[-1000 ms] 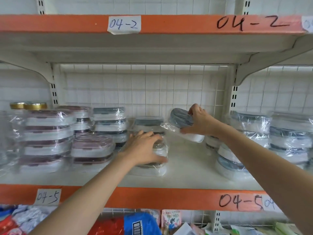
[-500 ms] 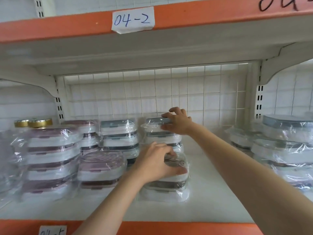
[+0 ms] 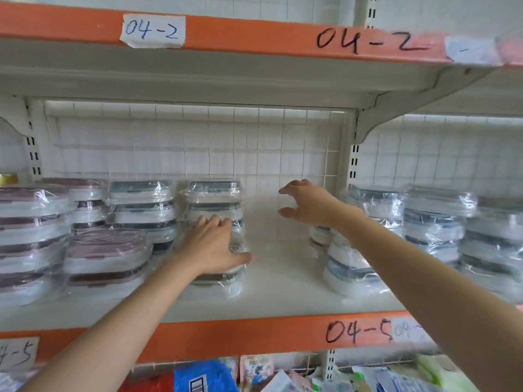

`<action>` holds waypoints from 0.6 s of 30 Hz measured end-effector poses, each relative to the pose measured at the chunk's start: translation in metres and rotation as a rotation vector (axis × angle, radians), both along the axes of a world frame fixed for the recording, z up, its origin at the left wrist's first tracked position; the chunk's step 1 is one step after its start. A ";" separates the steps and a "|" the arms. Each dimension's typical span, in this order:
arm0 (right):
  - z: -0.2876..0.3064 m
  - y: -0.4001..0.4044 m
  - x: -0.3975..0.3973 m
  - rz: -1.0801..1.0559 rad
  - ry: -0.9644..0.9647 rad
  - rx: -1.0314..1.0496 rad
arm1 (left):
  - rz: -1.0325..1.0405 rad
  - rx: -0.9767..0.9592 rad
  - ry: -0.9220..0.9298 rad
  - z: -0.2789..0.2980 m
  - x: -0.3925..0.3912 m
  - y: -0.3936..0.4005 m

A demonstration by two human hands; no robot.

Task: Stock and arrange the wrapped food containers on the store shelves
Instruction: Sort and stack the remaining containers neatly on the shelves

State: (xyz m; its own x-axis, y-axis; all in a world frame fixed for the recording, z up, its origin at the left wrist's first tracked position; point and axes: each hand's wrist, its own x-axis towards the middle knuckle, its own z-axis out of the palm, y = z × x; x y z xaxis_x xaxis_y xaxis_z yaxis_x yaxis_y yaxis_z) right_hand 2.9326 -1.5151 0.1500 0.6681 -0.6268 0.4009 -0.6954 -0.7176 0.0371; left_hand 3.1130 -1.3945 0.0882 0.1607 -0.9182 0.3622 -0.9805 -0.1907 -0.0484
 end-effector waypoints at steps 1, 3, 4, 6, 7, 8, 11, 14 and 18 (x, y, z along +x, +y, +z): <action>0.003 0.001 -0.019 -0.034 0.012 -0.033 | -0.001 -0.044 0.037 0.002 -0.009 -0.002; 0.011 0.000 -0.052 -0.105 0.014 -0.071 | -0.070 -0.169 0.144 0.008 -0.028 -0.008; 0.015 -0.001 -0.066 -0.145 0.006 -0.079 | -0.122 -0.224 0.197 0.011 -0.039 -0.010; 0.020 -0.006 -0.091 -0.256 -0.006 -0.100 | -0.215 -0.291 0.287 0.019 -0.059 -0.014; 0.020 -0.008 -0.101 -0.318 -0.007 -0.093 | -0.247 -0.302 0.316 0.021 -0.068 -0.016; 0.019 -0.009 -0.109 -0.370 -0.001 -0.061 | -0.271 -0.304 0.329 0.023 -0.077 -0.017; 0.009 -0.010 -0.121 -0.422 -0.033 0.051 | -0.315 -0.295 0.316 0.020 -0.092 -0.021; 0.011 -0.004 -0.119 -0.383 -0.175 -0.018 | -0.348 -0.295 0.313 0.016 -0.093 -0.022; 0.011 0.015 -0.102 -0.042 -0.418 -0.122 | -0.399 -0.370 0.483 0.022 -0.081 -0.020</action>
